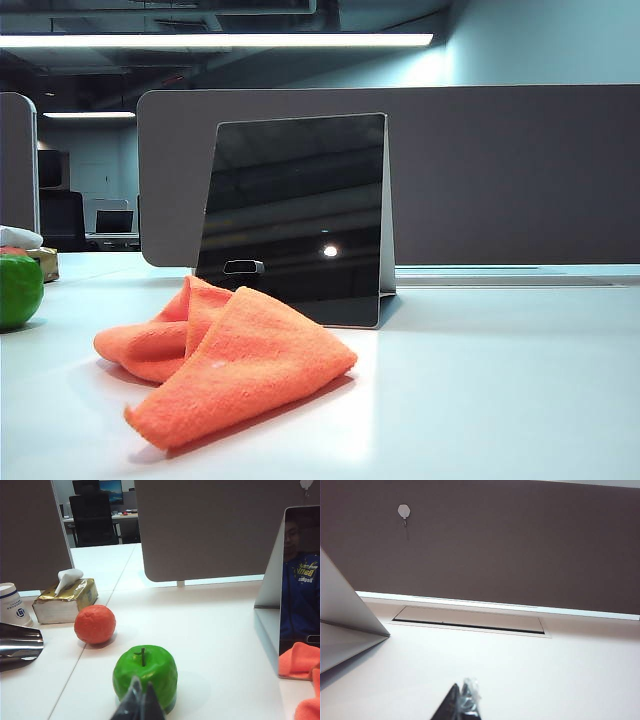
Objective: Pick up the cloth from the table and use it to cover the mirror.
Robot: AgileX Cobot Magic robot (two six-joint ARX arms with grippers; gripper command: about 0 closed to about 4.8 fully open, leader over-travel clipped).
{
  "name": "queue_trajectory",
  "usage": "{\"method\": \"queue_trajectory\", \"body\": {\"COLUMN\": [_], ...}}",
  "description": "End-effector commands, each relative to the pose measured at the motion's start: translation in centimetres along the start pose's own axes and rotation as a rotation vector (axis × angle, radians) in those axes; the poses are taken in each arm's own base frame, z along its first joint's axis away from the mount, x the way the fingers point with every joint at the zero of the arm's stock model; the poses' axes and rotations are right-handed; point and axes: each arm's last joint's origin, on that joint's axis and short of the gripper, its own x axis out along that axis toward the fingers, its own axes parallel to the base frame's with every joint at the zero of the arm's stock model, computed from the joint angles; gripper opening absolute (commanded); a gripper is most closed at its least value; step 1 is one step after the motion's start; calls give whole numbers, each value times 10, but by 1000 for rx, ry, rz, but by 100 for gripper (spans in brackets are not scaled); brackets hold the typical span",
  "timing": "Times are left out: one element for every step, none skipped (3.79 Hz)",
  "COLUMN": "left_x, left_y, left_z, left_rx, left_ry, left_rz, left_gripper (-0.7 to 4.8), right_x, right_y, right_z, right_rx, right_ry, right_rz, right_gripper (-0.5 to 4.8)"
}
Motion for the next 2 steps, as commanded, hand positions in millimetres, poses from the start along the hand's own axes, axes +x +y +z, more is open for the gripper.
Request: {"method": "queue_trajectory", "body": {"left_x": [0,-7], "left_y": [0,3], "left_z": [3,32], "left_rx": [-31,-83], "left_ry": [-19,-24], "left_rz": [5,2], "left_gripper": [-5,-5], "right_x": [0,-6], "right_y": [0,-2], "right_z": [6,37], "right_rx": [2,-40], "right_ry": [-44,-33], "right_rz": [-6,-2], "right_gripper": [-5,-6]}}
